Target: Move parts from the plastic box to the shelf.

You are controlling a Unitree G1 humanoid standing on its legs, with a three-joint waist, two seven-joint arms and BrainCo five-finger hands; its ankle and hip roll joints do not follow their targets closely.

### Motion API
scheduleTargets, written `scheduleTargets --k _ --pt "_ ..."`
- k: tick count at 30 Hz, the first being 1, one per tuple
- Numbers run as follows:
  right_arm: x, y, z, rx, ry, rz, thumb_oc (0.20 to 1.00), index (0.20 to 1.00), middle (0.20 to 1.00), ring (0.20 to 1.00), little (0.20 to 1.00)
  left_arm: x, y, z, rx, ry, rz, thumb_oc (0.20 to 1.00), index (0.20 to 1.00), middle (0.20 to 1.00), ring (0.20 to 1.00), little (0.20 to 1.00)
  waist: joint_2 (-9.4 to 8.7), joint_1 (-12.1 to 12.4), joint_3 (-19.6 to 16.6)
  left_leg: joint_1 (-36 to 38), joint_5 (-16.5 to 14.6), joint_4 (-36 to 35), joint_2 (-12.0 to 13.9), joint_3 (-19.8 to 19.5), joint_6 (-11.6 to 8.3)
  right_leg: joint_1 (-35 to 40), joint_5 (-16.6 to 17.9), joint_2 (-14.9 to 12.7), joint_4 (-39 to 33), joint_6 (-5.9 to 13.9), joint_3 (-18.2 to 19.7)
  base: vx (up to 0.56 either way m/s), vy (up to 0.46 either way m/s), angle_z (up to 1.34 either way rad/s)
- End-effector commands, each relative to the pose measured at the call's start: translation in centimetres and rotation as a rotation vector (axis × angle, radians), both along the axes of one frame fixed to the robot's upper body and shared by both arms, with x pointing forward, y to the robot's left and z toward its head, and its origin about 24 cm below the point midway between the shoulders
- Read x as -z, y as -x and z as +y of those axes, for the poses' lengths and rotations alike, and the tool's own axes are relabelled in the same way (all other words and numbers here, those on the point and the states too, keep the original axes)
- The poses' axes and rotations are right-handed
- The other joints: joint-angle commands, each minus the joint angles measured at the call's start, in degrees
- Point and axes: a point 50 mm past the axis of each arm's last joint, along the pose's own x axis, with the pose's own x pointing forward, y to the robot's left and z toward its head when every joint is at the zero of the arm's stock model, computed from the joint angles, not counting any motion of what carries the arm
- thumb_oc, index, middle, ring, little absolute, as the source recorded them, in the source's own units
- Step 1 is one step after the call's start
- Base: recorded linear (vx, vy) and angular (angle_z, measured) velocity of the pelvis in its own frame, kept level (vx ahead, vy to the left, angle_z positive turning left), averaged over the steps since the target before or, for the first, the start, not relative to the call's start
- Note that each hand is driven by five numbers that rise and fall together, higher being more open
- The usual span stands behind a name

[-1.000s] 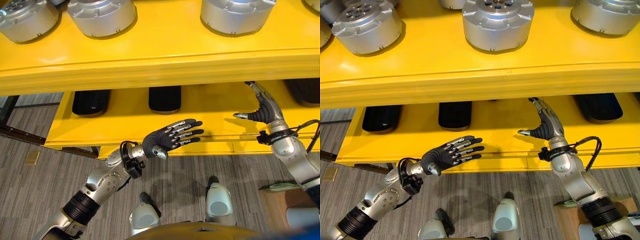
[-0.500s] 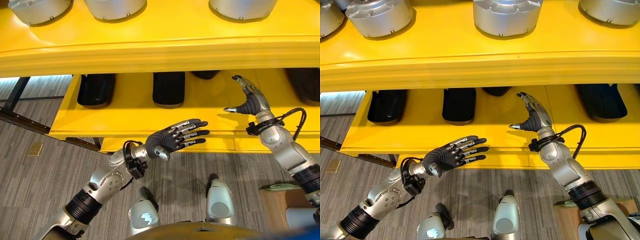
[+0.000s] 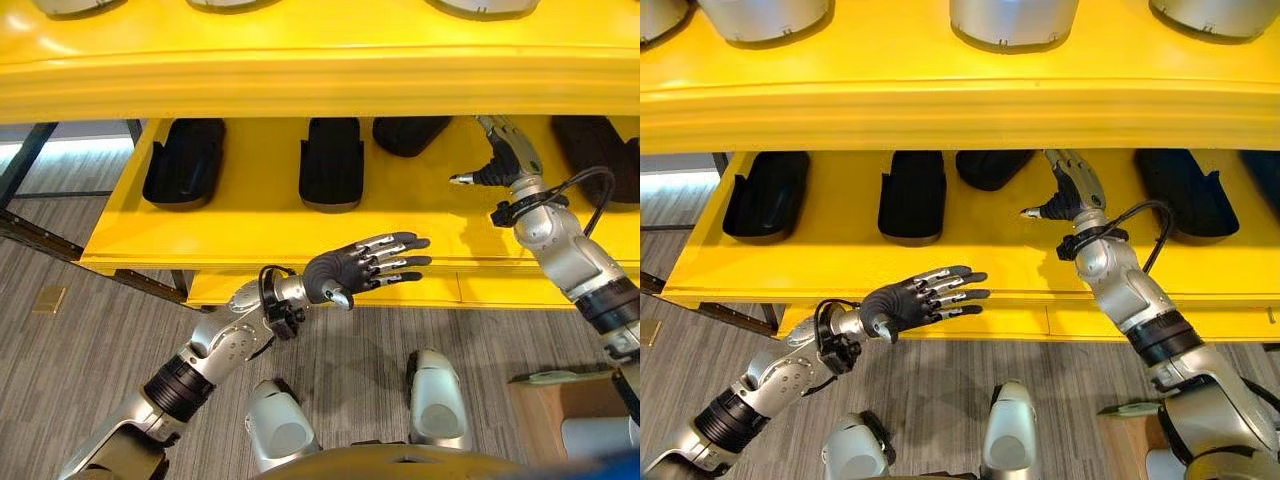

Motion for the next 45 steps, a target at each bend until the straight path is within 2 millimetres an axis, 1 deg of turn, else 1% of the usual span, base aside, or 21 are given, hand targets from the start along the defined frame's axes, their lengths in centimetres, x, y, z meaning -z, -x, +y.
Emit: scheduleTargets --k 1,3,5,8,9,12,17,22,26,29,32,35,36,37,40,41,42,43,45 --pt "-3.2 -0.3 0.2 0.009 -0.001 -0.135 1.0 1.0 1.0 1.0 1.0 -0.3 0.0 -0.7 0.037 0.062 0.021 1.0 1.0 1.0 1.0 1.0 -1.2 0.8 -0.4 -1.6 -0.6 3.9 -0.4 3.3 4.82 3.0 -5.9 -1.7 9.3 -3.18 -5.3 0.04 -0.015 -0.07" --pt "-4.1 -0.6 -0.3 0.037 0.008 -0.154 1.0 1.0 1.0 1.0 1.0 -0.2 -0.2 -0.7 0.038 0.048 0.022 1.0 1.0 1.0 1.0 1.0 -1.35 1.1 -0.5 -2.6 -1.4 5.4 -0.2 2.5 4.78 2.6 -6.5 -2.1 10.6 -3.33 -5.2 0.01 -0.008 -0.02" --pt "-5.4 -0.9 -0.7 0.063 0.014 -0.181 1.0 1.0 1.0 1.0 1.0 -0.1 -0.2 -0.8 0.049 0.047 0.021 1.0 1.0 1.0 1.0 1.0 -1.49 1.6 -0.3 -3.4 -2.2 6.2 -0.1 1.9 4.77 2.1 -6.9 -2.6 11.4 -3.31 -5.4 -0.02 -0.006 0.08" --pt "-7.6 -1.5 -0.9 0.087 0.021 -0.21 1.0 1.0 1.0 1.0 1.0 -0.4 -0.4 -1.0 0.057 0.047 0.019 1.0 1.0 1.0 1.0 1.0 -1.65 2.4 0.3 -4.8 -3.0 6.8 -0.2 0.8 4.64 0.8 -7.1 -3.1 12.4 -3.16 -5.4 -0.07 0.001 0.04" --pt "-8.8 -1.9 -0.9 0.106 0.033 -0.22 1.0 1.0 1.0 1.0 1.0 -0.7 -0.6 -1.1 0.057 0.041 0.009 1.0 1.0 1.0 1.0 1.0 -1.67 2.7 0.8 -5.5 -3.2 6.9 -0.4 0.2 4.44 0.0 -7.1 -3.5 12.8 -3.0 -5.4 -0.11 0.011 0.05" --pt "-10.9 -2.7 -0.9 0.149 0.072 -0.215 1.0 1.0 1.0 1.0 1.0 -1.1 -0.9 -1.0 0.069 0.041 -0.012 1.0 1.0 1.0 1.0 1.0 -1.53 3.9 2.0 -7.0 -3.5 6.4 -0.9 -1.0 4.02 -1.6 -7.0 -4.4 13.4 -2.61 -5.4 -0.14 0.018 0.14" --pt "-12.6 -3.3 -0.9 0.188 0.126 -0.194 1.0 1.0 1.0 1.0 1.0 -1.4 -1.1 -1.1 0.087 0.04 -0.034 1.0 1.0 1.0 1.0 1.0 -1.39 5.2 3.8 -8.1 -2.7 5.0 -1.6 -2.3 3.39 -3.3 -6.6 -5.6 13.8 -1.96 -5.5 -0.06 -0.01 0.13" --pt "-13.5 -3.9 -0.4 0.21 0.192 -0.143 1.0 1.0 1.0 1.0 1.0 -1.4 -1.2 -1.1 0.097 0.039 -0.033 1.0 1.0 1.0 1.0 1.0 -0.74 6.4 5.4 -9.4 -1.9 3.9 -2.6 -4.0 2.77 -5.0 -6.5 -6.8 14.6 -1.43 -5.3 -0.03 -0.017 0.14" --pt "-13.3 -4.3 -0.7 0.245 0.175 -0.083 1.0 1.0 1.0 1.0 1.0 -1.3 -1.0 -1.0 0.124 0.022 -0.053 1.0 1.0 1.0 1.0 1.0 -0.27 7.1 6.4 -10.2 -1.6 3.5 -3.1 -4.8 2.44 -6.0 -6.4 -7.4 15.0 -1.25 -5.3 -0.04 -0.033 0.09" --pt "-12.6 -4.6 -1.2 0.281 0.148 -0.017 1.0 1.0 1.0 1.0 1.0 -1.2 -0.8 -0.7 0.123 0.015 -0.06 1.0 1.0 1.0 1.0 1.0 0.36 7.4 7.3 -10.6 -1.3 3.0 -3.2 -5.2 2.12 -6.8 -6.3 -8.1 15.2 -1.01 -5.3 -0.04 -0.015 0.11" --pt "-11.6 -4.9 -1.8 0.328 0.163 0.048 1.0 1.0 1.0 1.0 1.0 -1.4 -1.0 -0.6 0.122 0.022 -0.072 1.0 1.0 1.0 1.0 1.0 0.76 7.5 8.1 -10.6 -1.0 2.6 -3.2 -5.4 1.81 -7.3 -6.0 -8.6 15.3 -0.8 -5.3 -0.03 -0.007 0.1" --pt "-11.3 -5.0 -2.0 0.34 0.17 0.068 1.0 1.0 1.0 1.0 1.0 -1.4 -1.0 -0.6 0.125 0.024 -0.074 1.0 1.0 1.0 1.0 1.0 0.83 7.6 8.1 -10.5 -1.0 2.5 -3.1 -5.3 1.76 -7.3 -6.0 -8.8 15.4 -0.76 -5.3 -0.01 -0.003 0.03" --pt "-10.4 -5.2 -2.7 0.377 0.185 0.158 1.0 1.0 1.0 1.0 1.0 -1.5 -1.1 -0.5 0.139 0.031 -0.071 1.0 1.0 1.0 1.0 1.0 1.01 8.0 8.3 -10.4 -0.9 2.2 -3.2 -5.5 1.6 -7.3 -6.1 -9.1 15.7 -0.71 -5.5 -0.01 -0.033 0.03" --pt "-9.6 -5.4 -3.1 0.386 0.147 0.256 1.0 1.0 1.0 1.0 1.0 -1.5 -1.1 -0.5 0.138 0.021 -0.073 1.0 1.0 1.0 1.0 1.0 1.07 8.2 8.4 -10.3 -0.7 1.9 -3.3 -5.5 1.49 -7.3 -6.0 -9.3 15.6 -0.62 -5.6 -0.01 -0.034 0.05" --pt "-8.9 -5.5 -3.4 0.408 0.144 0.325 1.0 1.0 1.0 1.0 1.0 -1.4 -1.2 -0.5 0.145 0.013 -0.078 1.0 1.0 1.0 1.0 1.0 1.04 8.5 8.5 -10.2 -0.5 1.6 -3.4 -5.6 1.35 -7.3 -5.8 -9.4 15.3 -0.59 -5.8 -0.01 -0.02 0.02" --pt "-8.1 -5.6 -3.7 0.413 0.126 0.41 1.0 1.0 1.0 1.0 1.0 -1.3 -1.4 -0.5 0.147 0.003 -0.08 1.0 1.0 1.0 1.0 1.0 0.96 8.7 8.6 -10.1 -0.3 1.2 -3.3 -5.6 1.17 -7.5 -5.7 -9.6 15.4 -0.53 -5.9 -0.02 -0.039 0.05" --pt "-7.9 -5.6 -3.8 0.418 0.13 0.439 1.0 1.0 1.0 1.0 1.0 -1.3 -1.4 -0.6 0.149 -0.001 -0.081 1.0 1.0 1.0 1.0 1.0 0.93 8.8 8.6 -10.0 -0.3 1.1 -3.3 -5.7 1.17 -7.5 -5.7 -9.6 15.3 -0.53 -6.0 -0.02 -0.053 0.06" --pt "-7.2 -5.5 -4.2 0.431 0.165 0.512 1.0 1.0 1.0 1.0 1.0 -1.1 -1.5 -0.6 0.15 -0.009 -0.084 1.0 1.0 1.0 1.0 1.0 0.81 8.9 8.5 -9.8 0.0 0.7 -3.2 -5.5 1.05 -7.4 -5.5 -9.7 15.1 -0.54 -6.2 -0.01 -0.034 0.06" --pt "-7.1 -5.5 -4.4 0.425 0.177 0.532 1.0 1.0 1.0 1.0 1.0 -1.1 -1.5 -0.5 0.152 -0.01 -0.084 1.0 1.0 1.0 1.0 1.0 0.74 9.0 8.5 -9.8 -0.1 0.8 -3.2 -5.6 1.04 -7.3 -5.5 -9.7 15.1 -0.55 -6.2 0.0 -0.03 0.07"
